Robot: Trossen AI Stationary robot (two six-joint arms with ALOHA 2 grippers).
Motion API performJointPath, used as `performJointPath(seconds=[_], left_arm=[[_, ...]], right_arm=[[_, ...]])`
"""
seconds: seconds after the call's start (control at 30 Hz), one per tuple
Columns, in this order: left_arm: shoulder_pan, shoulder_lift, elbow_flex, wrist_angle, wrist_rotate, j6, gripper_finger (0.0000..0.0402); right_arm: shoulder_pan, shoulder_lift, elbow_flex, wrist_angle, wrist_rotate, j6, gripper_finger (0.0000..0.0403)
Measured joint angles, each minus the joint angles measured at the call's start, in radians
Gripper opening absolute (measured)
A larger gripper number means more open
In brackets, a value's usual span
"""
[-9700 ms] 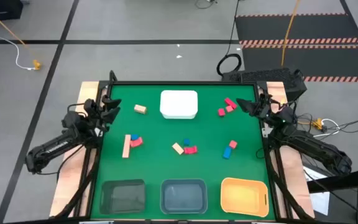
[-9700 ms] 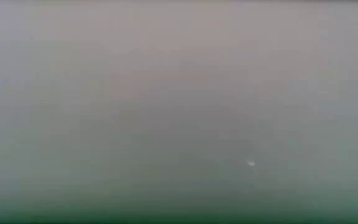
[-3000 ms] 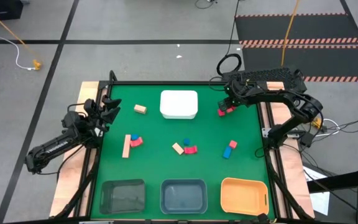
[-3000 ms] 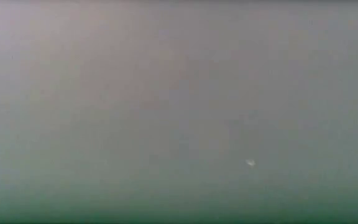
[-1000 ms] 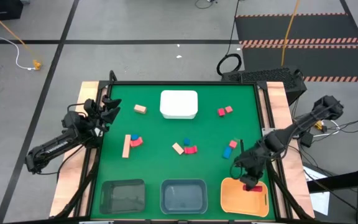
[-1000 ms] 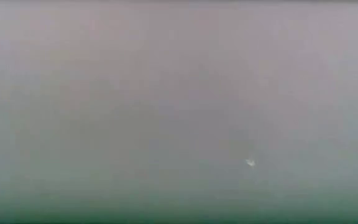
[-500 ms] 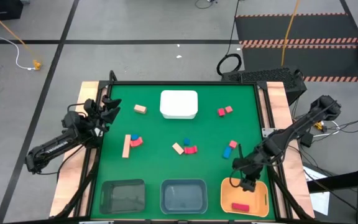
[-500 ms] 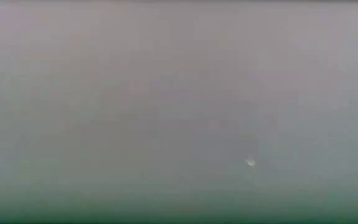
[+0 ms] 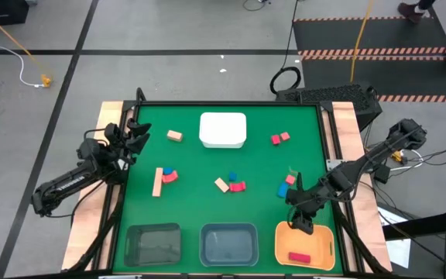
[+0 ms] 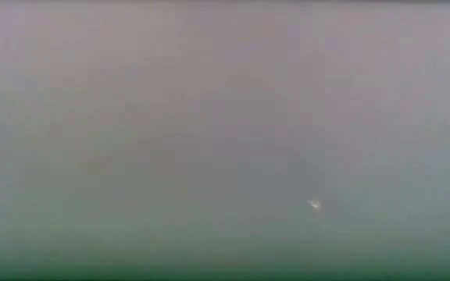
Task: Sort & place blocks by color
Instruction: Put the bottom right orange block into the white bin
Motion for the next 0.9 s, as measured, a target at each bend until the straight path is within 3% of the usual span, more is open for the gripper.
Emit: performJointPath(seconds=[0.13,0.33,0.7,0.8,0.9], left_arm=[[0.0,0.0,0.0,0.0,0.0,0.0,0.0232],[0.0,0.0,0.0,0.0,0.0,0.0,0.0232],[0.0,0.0,0.0,0.0,0.0,0.0,0.0232],[0.0,0.0,0.0,0.0,0.0,0.0,0.0232],[0.0,0.0,0.0,0.0,0.0,0.0,0.0232]], right_arm=[[-0.046,0.0,0.0,0.073,0.034,-0.08,0.0138],[-0.141,0.0,0.0,0.042,0.051,-0.233,0.0138],[-0.417,0.0,0.0,0.01,0.085,-0.526,0.0138],[-0.496,0.0,0.0,-0.054,0.157,-0.505,0.0138],[-0.568,0.0,0.0,-0.169,0.201,-0.354,0.0138]])
